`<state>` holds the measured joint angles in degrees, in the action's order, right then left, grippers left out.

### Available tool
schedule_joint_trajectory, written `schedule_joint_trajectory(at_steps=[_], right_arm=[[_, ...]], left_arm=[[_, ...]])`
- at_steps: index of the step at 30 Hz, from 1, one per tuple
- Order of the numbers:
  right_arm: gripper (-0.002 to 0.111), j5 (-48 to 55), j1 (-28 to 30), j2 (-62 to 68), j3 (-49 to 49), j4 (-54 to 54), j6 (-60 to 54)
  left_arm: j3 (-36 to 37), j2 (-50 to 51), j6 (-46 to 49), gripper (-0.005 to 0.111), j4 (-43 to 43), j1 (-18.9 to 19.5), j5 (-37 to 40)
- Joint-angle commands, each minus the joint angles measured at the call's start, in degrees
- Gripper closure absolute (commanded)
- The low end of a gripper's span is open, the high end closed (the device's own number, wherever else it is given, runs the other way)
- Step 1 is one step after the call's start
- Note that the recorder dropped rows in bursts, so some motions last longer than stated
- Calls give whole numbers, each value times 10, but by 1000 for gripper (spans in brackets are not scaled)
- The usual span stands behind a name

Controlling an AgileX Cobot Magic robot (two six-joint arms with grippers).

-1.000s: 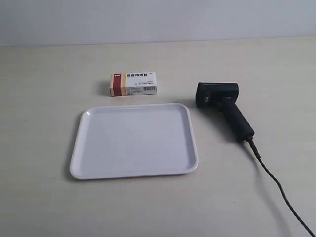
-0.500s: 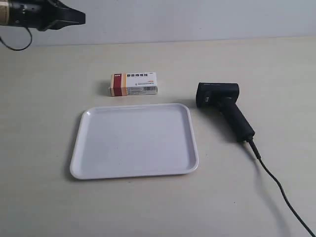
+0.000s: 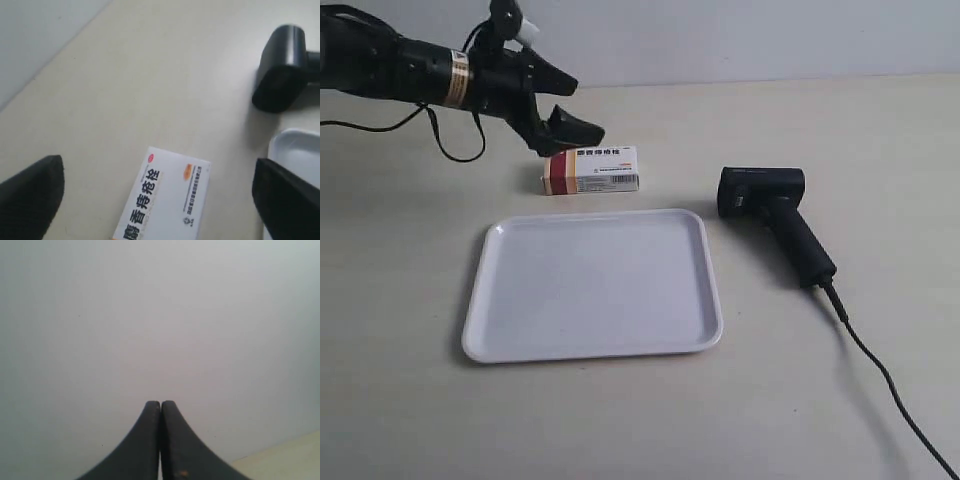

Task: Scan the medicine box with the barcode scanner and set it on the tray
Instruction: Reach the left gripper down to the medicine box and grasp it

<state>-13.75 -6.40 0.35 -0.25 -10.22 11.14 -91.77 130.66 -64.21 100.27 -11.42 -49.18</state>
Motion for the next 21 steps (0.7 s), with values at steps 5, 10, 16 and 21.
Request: schedule_joint_trajectory(at_steps=[5,10,16,21], right_arm=[[108,3,-2,-4,3,3,-10],[108,4,-2,-4,3,3,-10],[108,3,-2,-4,3,3,-10],[108,-9,-2,-4,3,3,-12]], left_arm=[[-3,68,65,2,-3,-6,103],[-9,91,67,2,-3,-6,89],[-23,113,64,32,-3,-6,76],[-23,101,52,95,-3,-6,51]])
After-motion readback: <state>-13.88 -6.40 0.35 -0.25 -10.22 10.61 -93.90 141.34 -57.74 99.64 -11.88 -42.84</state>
